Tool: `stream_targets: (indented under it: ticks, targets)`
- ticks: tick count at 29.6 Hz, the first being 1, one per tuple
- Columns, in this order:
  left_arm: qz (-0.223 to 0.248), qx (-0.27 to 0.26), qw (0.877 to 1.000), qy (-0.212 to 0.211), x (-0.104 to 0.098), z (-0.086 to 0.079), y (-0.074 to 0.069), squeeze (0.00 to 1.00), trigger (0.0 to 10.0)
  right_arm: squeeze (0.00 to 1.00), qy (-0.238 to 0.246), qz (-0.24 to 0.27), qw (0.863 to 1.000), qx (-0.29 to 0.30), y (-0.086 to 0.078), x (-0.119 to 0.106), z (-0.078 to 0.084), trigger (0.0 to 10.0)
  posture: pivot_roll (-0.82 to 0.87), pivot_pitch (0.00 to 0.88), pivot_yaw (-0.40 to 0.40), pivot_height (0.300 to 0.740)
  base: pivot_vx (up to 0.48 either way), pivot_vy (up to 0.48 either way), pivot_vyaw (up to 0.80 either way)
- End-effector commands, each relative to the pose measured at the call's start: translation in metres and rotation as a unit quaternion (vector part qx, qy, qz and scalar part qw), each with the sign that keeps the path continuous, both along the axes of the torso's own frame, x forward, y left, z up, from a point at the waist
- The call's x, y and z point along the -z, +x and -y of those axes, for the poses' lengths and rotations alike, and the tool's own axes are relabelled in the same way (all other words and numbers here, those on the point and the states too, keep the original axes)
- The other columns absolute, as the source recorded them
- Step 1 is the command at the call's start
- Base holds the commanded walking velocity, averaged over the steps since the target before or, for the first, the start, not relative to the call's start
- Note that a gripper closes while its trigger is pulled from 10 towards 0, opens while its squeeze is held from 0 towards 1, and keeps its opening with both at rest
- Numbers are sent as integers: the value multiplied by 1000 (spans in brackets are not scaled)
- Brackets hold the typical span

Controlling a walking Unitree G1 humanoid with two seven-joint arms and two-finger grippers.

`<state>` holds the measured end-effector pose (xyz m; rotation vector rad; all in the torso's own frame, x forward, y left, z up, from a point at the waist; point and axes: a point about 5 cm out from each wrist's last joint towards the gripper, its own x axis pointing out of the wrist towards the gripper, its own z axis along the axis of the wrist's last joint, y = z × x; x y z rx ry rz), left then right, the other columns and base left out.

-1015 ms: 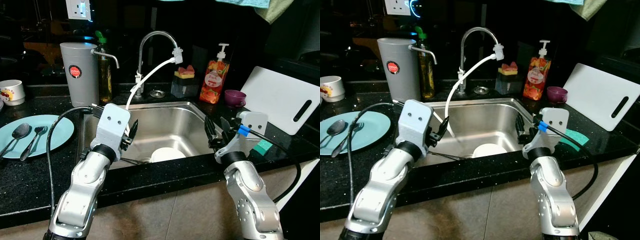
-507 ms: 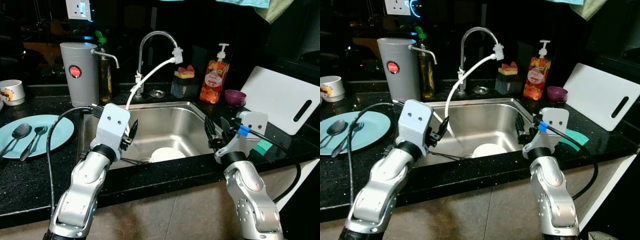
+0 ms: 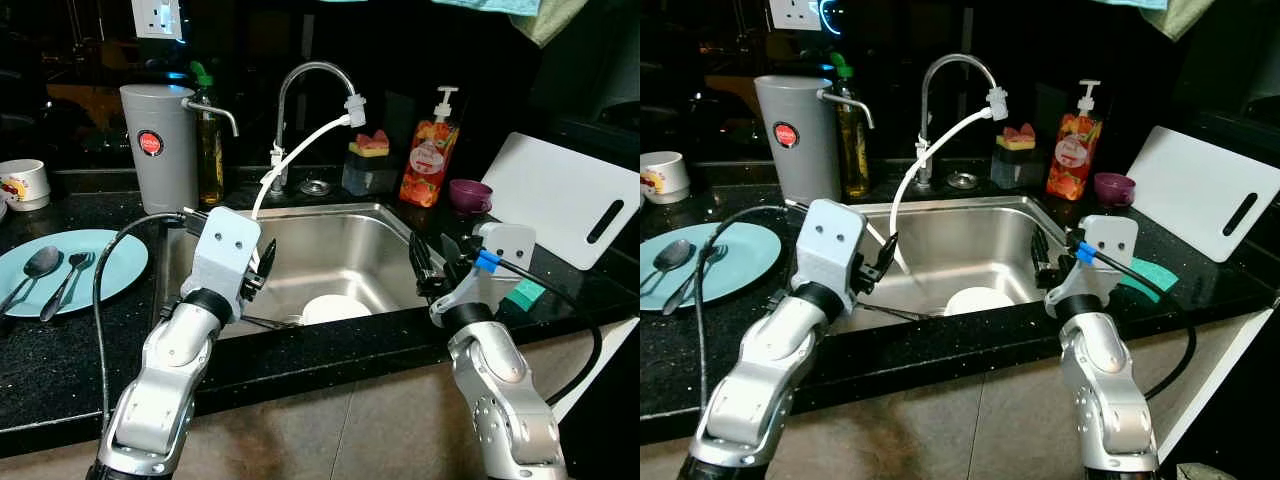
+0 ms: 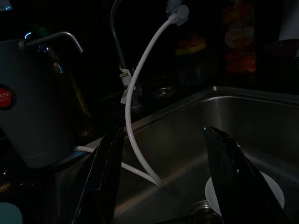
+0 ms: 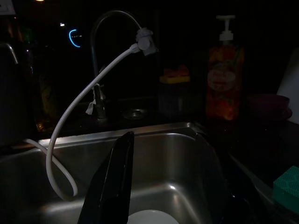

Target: Kitchen organization

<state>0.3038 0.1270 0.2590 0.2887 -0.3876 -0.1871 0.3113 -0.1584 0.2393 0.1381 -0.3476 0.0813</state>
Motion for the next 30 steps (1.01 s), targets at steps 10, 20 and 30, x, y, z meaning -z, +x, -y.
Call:
stream_targets:
  ticks: [10, 20, 30]
  targets:
    - [1, 2, 1000, 5, 0, 3, 0, 0, 10000, 0, -6, 0, 1000, 3, 1, 0, 1, 10000, 172, 20, -112, 740, 0, 0, 0]
    - [1, 1, 1000, 4, 0, 3, 0, 0, 10000, 0, -7, -1, 1000, 4, 0, 0, 2, 10000, 169, 20, -112, 740, 0, 0, 0]
    - [1, 0, 1000, 4, 0, 2, 0, 0, 10000, 0, -6, -1, 1000, 5, 0, 0, 2, 10000, 169, 25, -110, 740, 0, 0, 0]
